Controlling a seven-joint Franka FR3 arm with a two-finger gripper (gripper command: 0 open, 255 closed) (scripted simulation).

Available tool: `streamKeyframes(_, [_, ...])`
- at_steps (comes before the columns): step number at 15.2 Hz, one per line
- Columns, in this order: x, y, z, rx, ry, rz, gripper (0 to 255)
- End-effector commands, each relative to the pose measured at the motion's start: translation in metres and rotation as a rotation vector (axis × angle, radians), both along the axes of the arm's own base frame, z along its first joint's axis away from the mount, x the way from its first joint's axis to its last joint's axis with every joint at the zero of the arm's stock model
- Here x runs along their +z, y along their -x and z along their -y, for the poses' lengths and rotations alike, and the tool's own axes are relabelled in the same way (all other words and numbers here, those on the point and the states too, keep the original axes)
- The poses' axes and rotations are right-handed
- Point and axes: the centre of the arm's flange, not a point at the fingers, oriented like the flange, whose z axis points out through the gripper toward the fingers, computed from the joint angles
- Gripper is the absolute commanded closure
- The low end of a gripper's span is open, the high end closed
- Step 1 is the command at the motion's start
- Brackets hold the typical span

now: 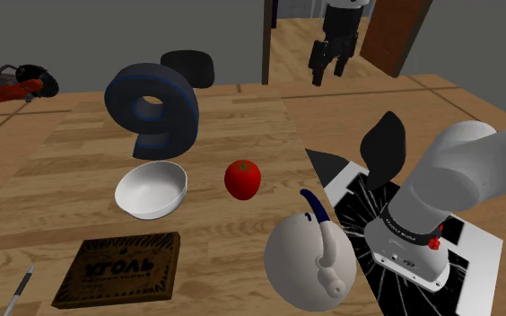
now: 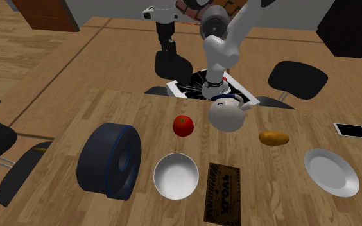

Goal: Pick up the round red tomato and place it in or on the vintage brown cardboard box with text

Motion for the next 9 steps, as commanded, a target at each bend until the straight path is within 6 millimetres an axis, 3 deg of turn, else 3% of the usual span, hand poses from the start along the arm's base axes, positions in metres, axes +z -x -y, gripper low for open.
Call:
streamKeyframes(1, [0.0,0.0,0.0,0.0,0.0,0.0,0])
streamKeyframes(9, [-0.062,0.014,-0.074,0.204,-0.061,0.182,0])
